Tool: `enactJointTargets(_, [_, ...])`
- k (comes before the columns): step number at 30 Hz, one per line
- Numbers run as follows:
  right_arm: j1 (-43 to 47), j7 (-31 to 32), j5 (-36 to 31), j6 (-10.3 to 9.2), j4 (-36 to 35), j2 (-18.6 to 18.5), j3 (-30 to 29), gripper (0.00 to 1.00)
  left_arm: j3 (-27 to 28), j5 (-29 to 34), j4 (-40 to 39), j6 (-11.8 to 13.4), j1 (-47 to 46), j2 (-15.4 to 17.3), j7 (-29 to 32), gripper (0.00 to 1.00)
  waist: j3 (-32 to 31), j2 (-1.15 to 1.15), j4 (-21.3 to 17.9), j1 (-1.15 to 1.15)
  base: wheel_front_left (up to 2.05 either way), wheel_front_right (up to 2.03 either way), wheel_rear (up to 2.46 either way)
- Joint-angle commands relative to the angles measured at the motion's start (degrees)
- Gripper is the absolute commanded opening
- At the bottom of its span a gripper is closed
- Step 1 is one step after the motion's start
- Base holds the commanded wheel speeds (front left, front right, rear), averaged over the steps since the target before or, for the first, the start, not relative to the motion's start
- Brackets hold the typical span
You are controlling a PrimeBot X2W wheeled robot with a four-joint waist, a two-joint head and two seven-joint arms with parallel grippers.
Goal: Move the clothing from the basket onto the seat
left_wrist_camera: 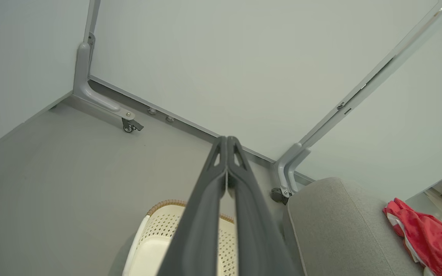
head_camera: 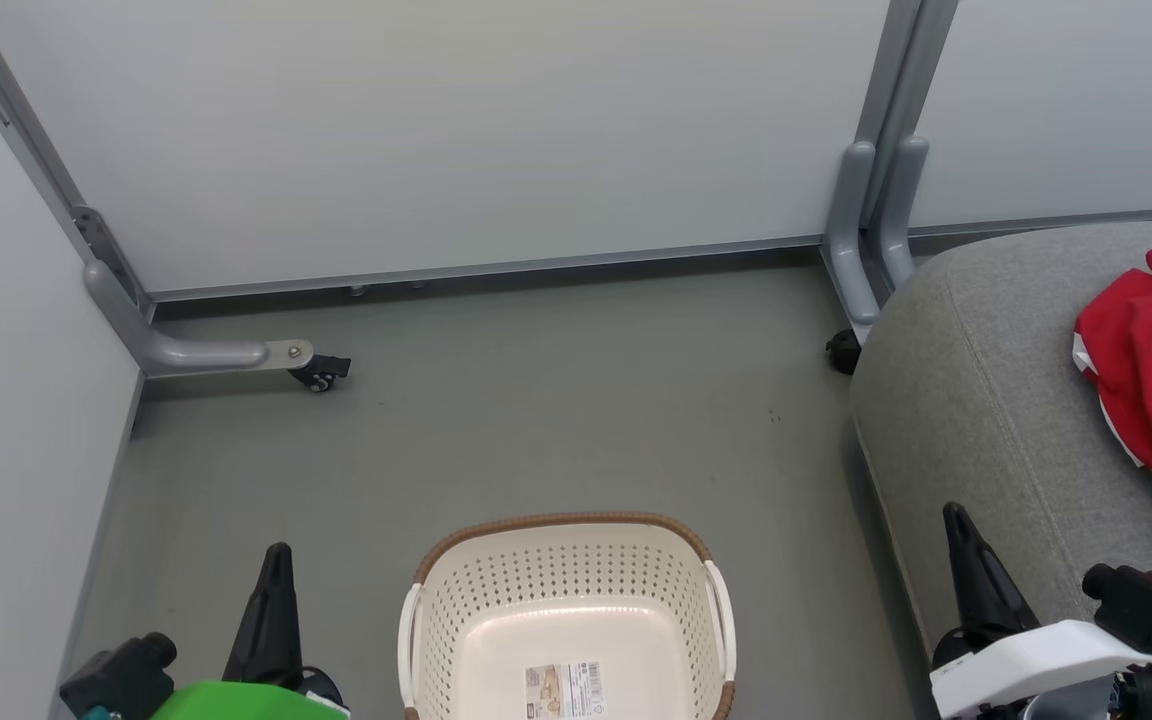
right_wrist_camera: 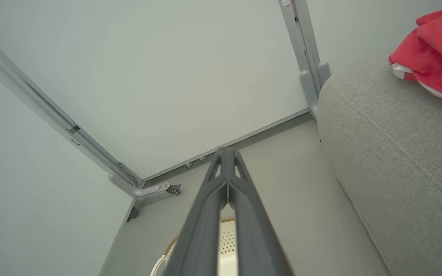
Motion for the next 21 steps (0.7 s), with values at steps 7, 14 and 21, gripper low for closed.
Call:
enactJointTargets(7, [-2.2,1.6,7.7,-0.02,0.1,-0.7,-0.7,0.00,1.1,-7.2,-0.1,-0.6,-2.8,0.7,1.5,0.00,0.2,0.00,-0.1,0.00,0.00,0.00,0.00])
enactJointTargets(14, [-3.0,2.9,13.5,-0.02,0.7,-0.8,-1.1,0.00,1.9,-12.6,0.4,-0.8,-3.8,0.8,2.8,0.00,0.3,0.00,-0.2,0.00,0.00,0.00,0.00])
enactJointTargets(21, [-3.7,4.2,18.8,-0.03,1.3,-0.9,-1.5,0.00,2.6,-17.6,0.9,-1.0,-4.7,0.9,4.0,0.00,0.5,0.00,-0.4,0.00,0.00,0.00,0.00])
